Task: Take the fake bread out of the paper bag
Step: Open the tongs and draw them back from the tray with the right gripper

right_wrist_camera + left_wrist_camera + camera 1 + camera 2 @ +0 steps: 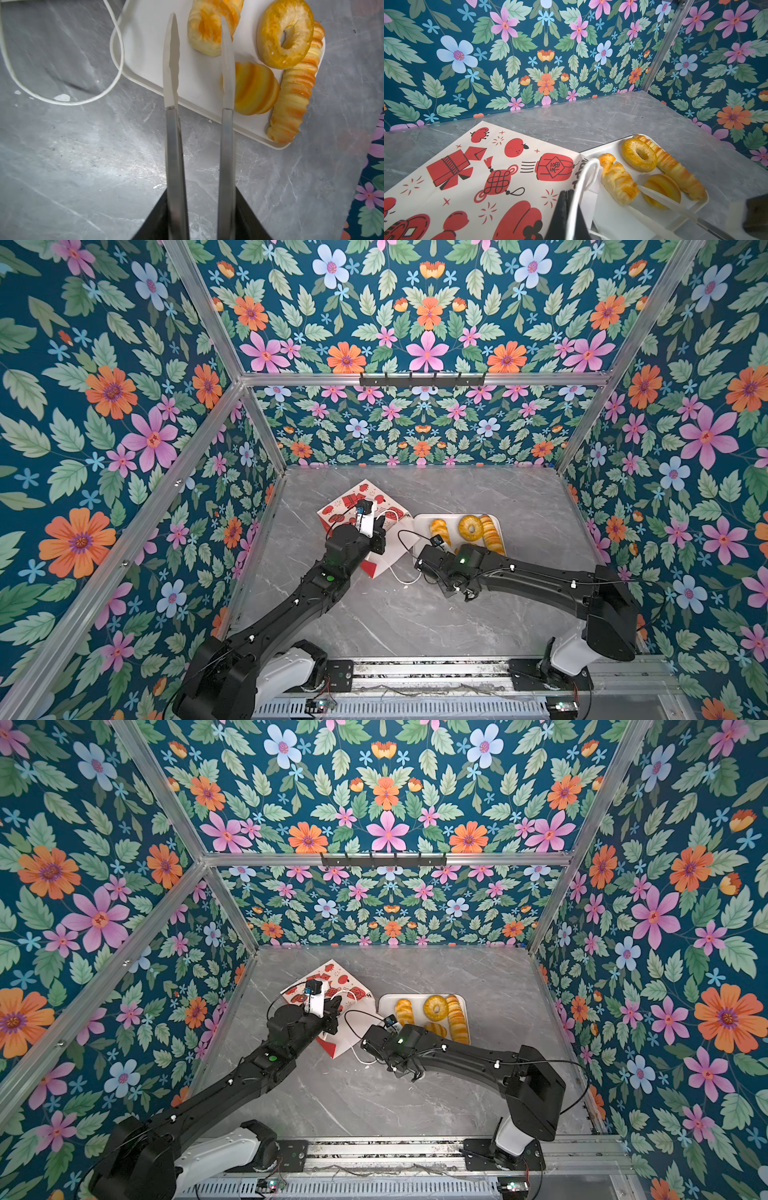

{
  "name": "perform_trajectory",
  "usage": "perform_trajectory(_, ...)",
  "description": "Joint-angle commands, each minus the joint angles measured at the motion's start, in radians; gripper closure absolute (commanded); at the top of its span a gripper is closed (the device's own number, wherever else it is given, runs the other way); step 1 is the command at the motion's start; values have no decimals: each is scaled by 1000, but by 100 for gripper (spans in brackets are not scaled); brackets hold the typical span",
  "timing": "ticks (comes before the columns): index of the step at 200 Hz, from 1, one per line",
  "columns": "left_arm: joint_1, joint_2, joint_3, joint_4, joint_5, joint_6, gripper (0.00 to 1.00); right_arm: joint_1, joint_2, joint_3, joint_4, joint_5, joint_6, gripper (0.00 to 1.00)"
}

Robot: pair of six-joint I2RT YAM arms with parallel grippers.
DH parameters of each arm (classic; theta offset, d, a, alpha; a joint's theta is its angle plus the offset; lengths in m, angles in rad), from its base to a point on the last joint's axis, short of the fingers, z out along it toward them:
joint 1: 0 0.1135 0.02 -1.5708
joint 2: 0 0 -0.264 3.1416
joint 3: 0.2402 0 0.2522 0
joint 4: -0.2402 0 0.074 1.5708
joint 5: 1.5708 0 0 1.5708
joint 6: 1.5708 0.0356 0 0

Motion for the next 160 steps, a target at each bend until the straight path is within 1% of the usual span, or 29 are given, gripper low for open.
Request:
perform_trajectory(1, 1, 3, -1, 37, 6, -4, 100, 0, -37, -14, 16, -38, 29, 58)
perform_trajectory(36, 1, 9, -1, 45, 10, -7, 100, 0, -111, -23, 37, -77, 49, 59)
perform_trajectory(62, 1, 9, 1, 42, 10, -6, 100, -2, -160, -4, 66, -77, 48, 59)
perform_trajectory(77, 1, 5, -1, 42, 9, -5, 100, -15, -173, 0, 95, -100, 36, 59)
perform_trajectory(100, 1, 4, -1, 42, 9, -5, 100, -66, -169, -32, 184, -184, 20, 60)
perform_trajectory(128, 1, 2, -3, 40, 9, -6, 100, -152, -146, -101, 346, -309, 8, 62)
perform_trajectory(160, 1, 3, 8, 33, 6, 0, 100, -179, -76, -80, 396, -324, -16, 63)
